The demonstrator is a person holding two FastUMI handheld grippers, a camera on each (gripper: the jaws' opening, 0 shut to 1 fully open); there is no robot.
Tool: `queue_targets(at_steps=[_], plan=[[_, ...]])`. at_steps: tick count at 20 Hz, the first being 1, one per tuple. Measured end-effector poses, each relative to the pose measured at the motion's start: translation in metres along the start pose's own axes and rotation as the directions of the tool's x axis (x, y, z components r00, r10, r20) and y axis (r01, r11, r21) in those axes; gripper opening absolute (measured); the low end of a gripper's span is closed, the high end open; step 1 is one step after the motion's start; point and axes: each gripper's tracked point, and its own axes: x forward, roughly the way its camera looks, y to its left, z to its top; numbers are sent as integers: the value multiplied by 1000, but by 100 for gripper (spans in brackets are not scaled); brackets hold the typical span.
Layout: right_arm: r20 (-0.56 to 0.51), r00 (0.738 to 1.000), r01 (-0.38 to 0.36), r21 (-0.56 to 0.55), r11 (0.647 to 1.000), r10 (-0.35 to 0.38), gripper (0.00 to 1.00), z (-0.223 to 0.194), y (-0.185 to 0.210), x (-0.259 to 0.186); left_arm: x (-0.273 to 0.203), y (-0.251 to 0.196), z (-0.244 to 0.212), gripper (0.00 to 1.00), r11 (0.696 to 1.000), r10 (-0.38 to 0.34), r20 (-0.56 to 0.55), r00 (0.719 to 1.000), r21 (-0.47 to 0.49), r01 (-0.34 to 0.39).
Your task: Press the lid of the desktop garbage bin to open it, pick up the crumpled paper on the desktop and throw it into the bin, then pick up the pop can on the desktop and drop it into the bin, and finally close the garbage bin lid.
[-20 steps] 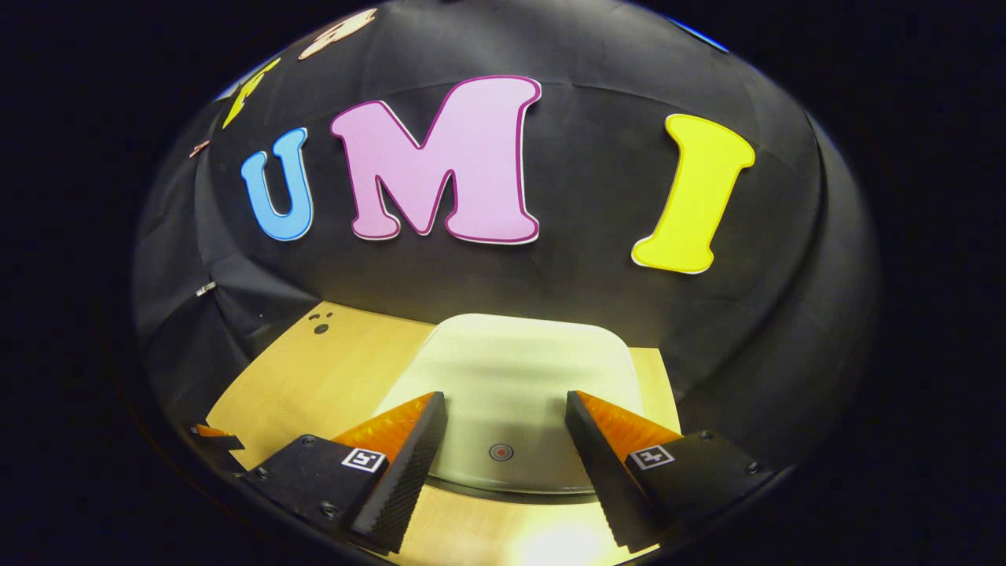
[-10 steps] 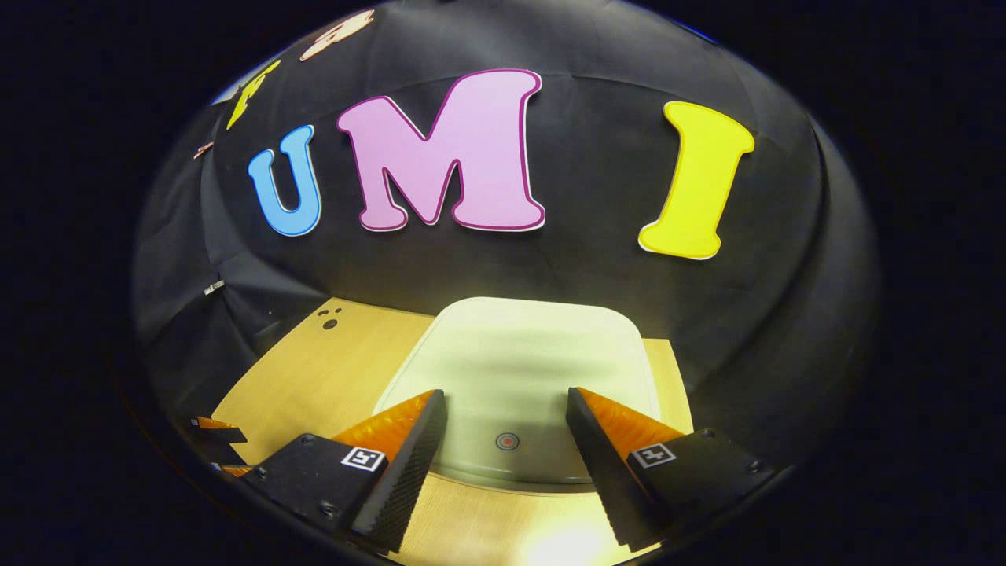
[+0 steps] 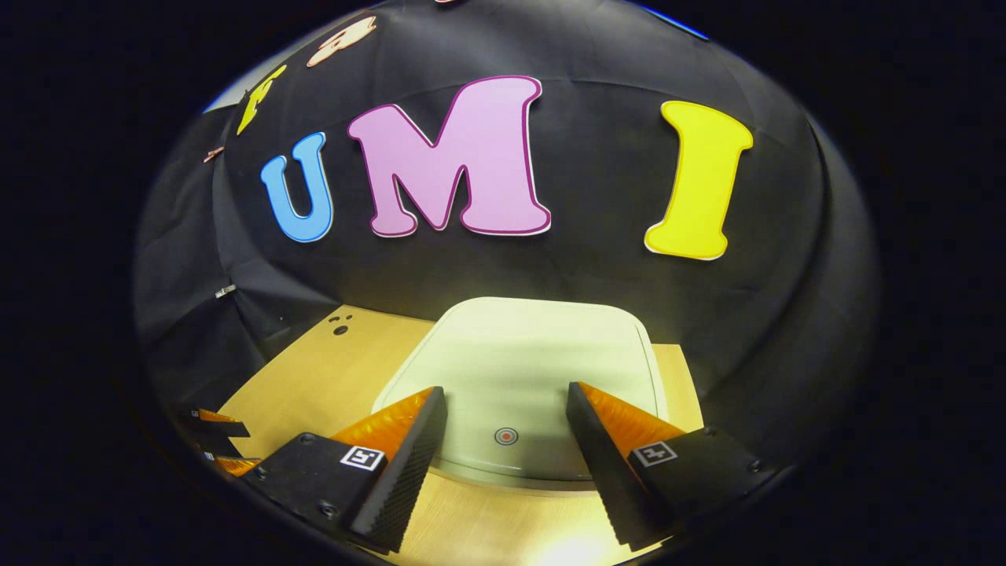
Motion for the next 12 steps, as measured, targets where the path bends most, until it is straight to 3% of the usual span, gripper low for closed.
queue_targets(at_steps=[4,7,12], plan=[[27,1000,-16,6,1000,16,97,7,2,-2,2,-3,3,100,1000,-8,6,1000,6,8],[52,999,13,4,1000,-13,96,13,-4,-8,3,-4,5,98,1000,-8,9,1000,6,8],[99,995,7,-14,1000,-6,96,21,13,-30,4,-6,5,98,1000,-10,10,1000,6,10]])
